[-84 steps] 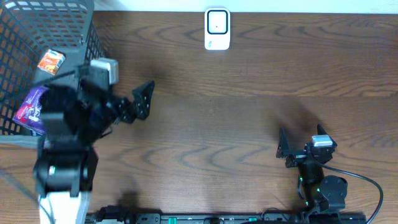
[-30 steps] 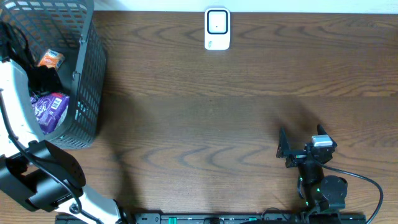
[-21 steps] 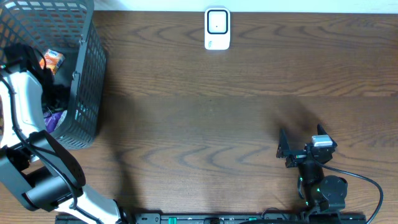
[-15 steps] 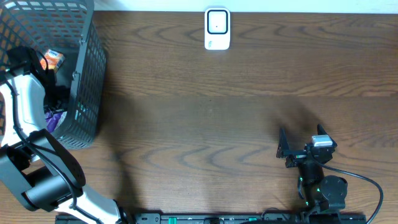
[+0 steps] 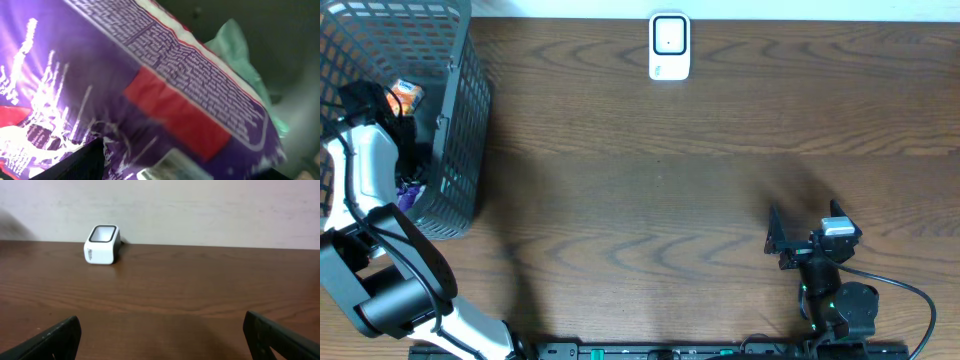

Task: Scan the item barcode
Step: 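Lift the purple pack and carry it to the white scanner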

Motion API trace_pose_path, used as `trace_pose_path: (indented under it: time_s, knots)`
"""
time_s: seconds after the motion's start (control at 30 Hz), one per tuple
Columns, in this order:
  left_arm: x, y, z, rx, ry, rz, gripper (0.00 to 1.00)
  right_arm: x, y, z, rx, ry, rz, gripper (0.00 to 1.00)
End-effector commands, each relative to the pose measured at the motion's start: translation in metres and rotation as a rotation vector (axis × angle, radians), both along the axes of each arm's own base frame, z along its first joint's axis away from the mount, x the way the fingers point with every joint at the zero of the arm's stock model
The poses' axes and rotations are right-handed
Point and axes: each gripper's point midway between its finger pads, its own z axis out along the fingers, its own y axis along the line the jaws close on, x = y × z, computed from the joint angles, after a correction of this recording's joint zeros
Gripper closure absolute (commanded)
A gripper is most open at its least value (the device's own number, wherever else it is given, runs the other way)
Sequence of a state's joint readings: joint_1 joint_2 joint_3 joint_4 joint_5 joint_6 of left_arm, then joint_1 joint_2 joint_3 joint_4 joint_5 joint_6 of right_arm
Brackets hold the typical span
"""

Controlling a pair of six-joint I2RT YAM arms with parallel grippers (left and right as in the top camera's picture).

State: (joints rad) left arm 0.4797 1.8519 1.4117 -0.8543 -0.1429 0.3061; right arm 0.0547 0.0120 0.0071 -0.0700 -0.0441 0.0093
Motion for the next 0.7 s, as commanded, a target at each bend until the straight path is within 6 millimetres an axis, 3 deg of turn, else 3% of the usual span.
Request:
trace_pose_path:
  time_s: [0.0, 0.07, 0.1, 0.17, 0.23, 0.3, 0.5, 0.67]
  knots:
    - [-0.013, 0.003, -0.014, 0.02, 0.072, -0.005, 0.28, 0.0, 0.0, -0.001, -0.015, 0.0, -0.003, 0.01]
    - [-0.012, 0.004, -0.014, 0.021, 0.07, -0.005, 0.31, 0.0, 0.0, -0.001, -0.015, 0.0, -0.003, 0.01]
    - [-0.011, 0.004, -0.014, 0.022, 0.067, -0.004, 0.37, 0.0, 0.0, -0.001, -0.015, 0.0, -0.003, 0.01]
    - [-0.01, 0.004, -0.014, 0.024, 0.063, -0.004, 0.6, 0.0, 0.0, -0.001, -0.015, 0.0, -0.003, 0.01]
    - [-0.01, 0.005, -0.014, 0.026, 0.06, -0.004, 0.73, 0.0, 0.0, -0.001, -0.015, 0.0, -0.003, 0.01]
    - [-0.01, 0.005, -0.014, 0.026, 0.06, -0.004, 0.92, 0.0, 0.0, -0.001, -0.015, 0.0, -0.003, 0.01]
    - [-0.001, 0.009, 0.0, 0.049, -0.013, 0.06, 0.93, 0.0, 0.0, -0.001, -0.015, 0.0, -0.003, 0.01]
    - [0.022, 0.022, 0.056, 0.109, -0.205, 0.163, 0.93, 0.0, 0.0, -0.001, -0.015, 0.0, -0.003, 0.01]
